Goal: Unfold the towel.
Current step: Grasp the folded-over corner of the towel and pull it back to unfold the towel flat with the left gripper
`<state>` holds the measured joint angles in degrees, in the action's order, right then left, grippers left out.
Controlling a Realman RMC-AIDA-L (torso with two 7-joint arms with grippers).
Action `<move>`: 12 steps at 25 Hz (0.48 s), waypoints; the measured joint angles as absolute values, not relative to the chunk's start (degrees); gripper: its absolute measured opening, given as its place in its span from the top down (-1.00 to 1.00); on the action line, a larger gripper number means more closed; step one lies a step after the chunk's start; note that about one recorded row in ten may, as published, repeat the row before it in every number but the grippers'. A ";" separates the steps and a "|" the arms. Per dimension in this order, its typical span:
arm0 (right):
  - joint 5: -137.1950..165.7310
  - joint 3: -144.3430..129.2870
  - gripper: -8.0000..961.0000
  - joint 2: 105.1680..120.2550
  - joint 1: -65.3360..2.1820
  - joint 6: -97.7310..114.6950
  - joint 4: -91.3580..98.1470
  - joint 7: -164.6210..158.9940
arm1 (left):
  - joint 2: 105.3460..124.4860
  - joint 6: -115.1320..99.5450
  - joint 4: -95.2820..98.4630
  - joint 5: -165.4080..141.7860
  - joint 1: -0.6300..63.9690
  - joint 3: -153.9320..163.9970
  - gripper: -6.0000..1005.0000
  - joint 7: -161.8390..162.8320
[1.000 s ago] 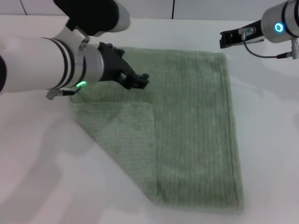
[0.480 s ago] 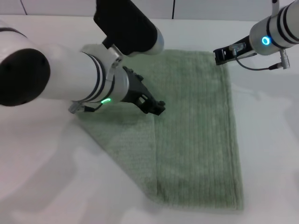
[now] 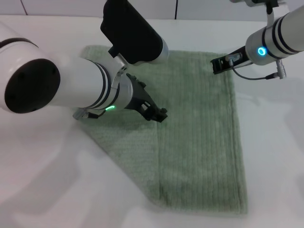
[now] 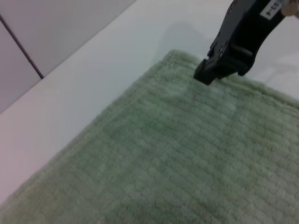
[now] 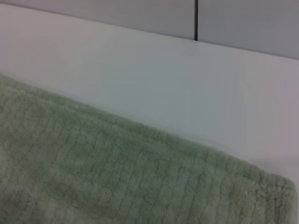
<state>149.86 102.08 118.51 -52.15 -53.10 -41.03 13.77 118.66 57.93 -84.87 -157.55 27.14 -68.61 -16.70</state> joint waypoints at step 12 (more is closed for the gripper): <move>149.76 101.95 0.98 118.59 -52.10 -52.90 -40.95 13.80 | 118.71 57.32 -78.91 -157.20 30.72 -67.67 -0.57 -15.02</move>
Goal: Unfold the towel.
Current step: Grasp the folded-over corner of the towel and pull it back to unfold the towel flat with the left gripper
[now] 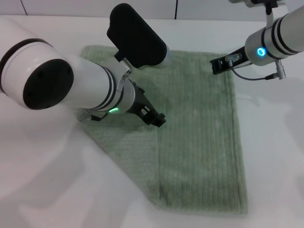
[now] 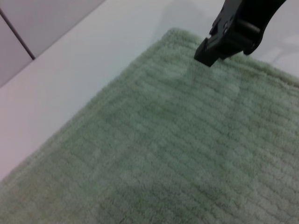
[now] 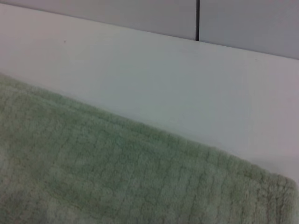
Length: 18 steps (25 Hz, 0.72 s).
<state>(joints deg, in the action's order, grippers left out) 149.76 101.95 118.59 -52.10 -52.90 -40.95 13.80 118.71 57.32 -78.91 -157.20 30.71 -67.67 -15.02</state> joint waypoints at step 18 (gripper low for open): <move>149.76 101.93 0.98 118.60 -51.94 -51.44 -39.08 15.05 | 118.82 58.10 -75.66 -155.66 33.86 -67.04 -0.54 -12.83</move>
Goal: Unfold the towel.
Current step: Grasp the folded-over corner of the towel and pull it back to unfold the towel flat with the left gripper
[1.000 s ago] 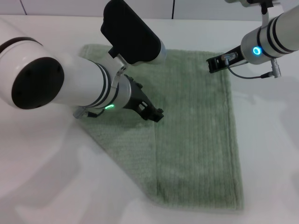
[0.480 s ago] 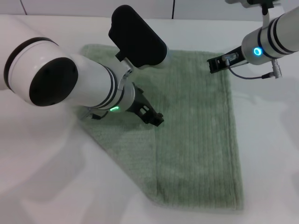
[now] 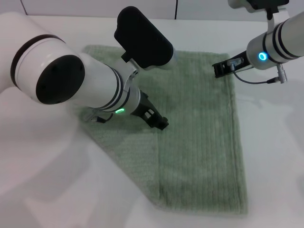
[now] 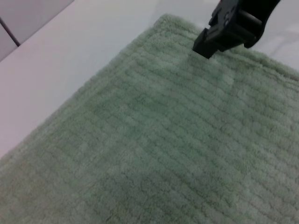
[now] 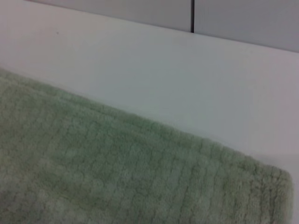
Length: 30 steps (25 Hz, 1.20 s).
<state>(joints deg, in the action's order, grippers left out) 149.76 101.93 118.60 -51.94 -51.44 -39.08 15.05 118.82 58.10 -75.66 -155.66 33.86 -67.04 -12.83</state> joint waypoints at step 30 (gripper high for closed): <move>148.88 100.28 0.97 118.74 -51.94 -50.57 -38.02 15.13 | 118.57 63.40 -75.32 -155.26 36.89 -68.49 0.95 -11.53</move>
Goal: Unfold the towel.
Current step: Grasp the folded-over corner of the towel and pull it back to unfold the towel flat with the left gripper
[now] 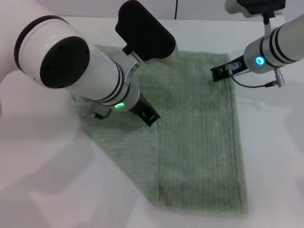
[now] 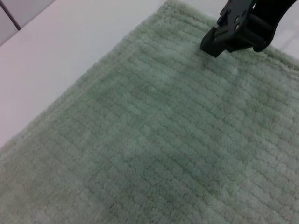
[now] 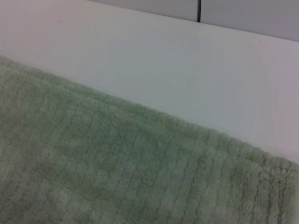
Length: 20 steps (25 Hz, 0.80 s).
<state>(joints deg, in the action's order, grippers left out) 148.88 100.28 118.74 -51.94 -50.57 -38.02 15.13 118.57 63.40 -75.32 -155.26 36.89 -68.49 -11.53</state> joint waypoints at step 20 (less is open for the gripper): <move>147.59 99.52 0.97 118.83 -51.52 -50.64 -37.52 15.10 | 118.48 78.12 -92.26 -163.51 34.71 -68.46 0.99 -9.30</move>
<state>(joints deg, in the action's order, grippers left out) 147.59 99.52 118.83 -51.52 -50.64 -37.52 15.10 118.48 78.12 -92.26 -163.51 34.71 -68.46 -9.30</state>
